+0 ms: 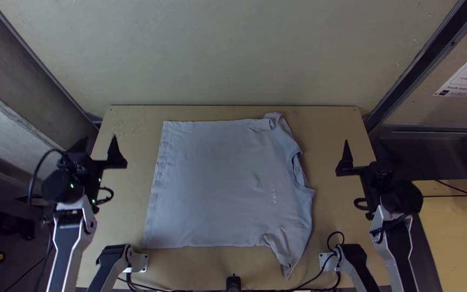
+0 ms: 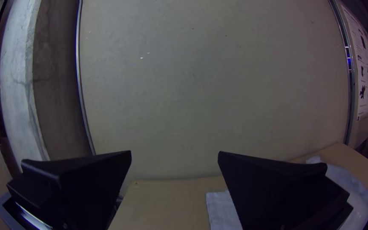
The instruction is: Fold the t-shirt
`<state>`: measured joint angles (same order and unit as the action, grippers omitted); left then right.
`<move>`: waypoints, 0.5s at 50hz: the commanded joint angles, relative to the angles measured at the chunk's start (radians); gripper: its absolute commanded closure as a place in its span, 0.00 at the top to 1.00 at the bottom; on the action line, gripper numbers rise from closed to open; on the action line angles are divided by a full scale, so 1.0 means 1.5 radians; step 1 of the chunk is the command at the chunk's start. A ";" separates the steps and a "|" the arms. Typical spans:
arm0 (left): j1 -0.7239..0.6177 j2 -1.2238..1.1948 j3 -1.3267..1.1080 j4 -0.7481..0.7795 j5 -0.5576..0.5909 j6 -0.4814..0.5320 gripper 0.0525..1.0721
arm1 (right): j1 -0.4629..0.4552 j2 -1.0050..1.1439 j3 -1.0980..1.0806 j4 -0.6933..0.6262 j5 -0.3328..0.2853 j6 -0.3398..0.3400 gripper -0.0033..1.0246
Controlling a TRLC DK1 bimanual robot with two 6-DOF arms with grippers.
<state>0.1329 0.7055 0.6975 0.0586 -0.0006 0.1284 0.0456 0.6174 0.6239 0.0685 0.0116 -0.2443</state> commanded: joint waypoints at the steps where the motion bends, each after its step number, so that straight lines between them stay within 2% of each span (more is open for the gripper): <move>1: 0.002 0.071 0.082 0.003 0.003 0.003 0.96 | 0.001 0.064 0.067 0.025 0.006 -0.013 0.96; 9: -0.009 0.147 0.173 -0.018 0.002 0.002 0.96 | 0.003 0.156 0.153 0.028 0.007 -0.009 0.96; 16: -0.020 0.217 0.263 -0.078 0.002 -0.013 0.96 | 0.006 0.240 0.235 0.012 0.010 -0.003 0.96; 25: -0.027 0.315 0.372 -0.162 0.003 -0.030 0.96 | 0.019 0.334 0.341 -0.064 0.013 0.015 0.96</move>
<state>0.0982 1.1095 1.1530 -0.1352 -0.0006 0.1051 0.0532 1.0492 1.0576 0.0109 0.0154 -0.2363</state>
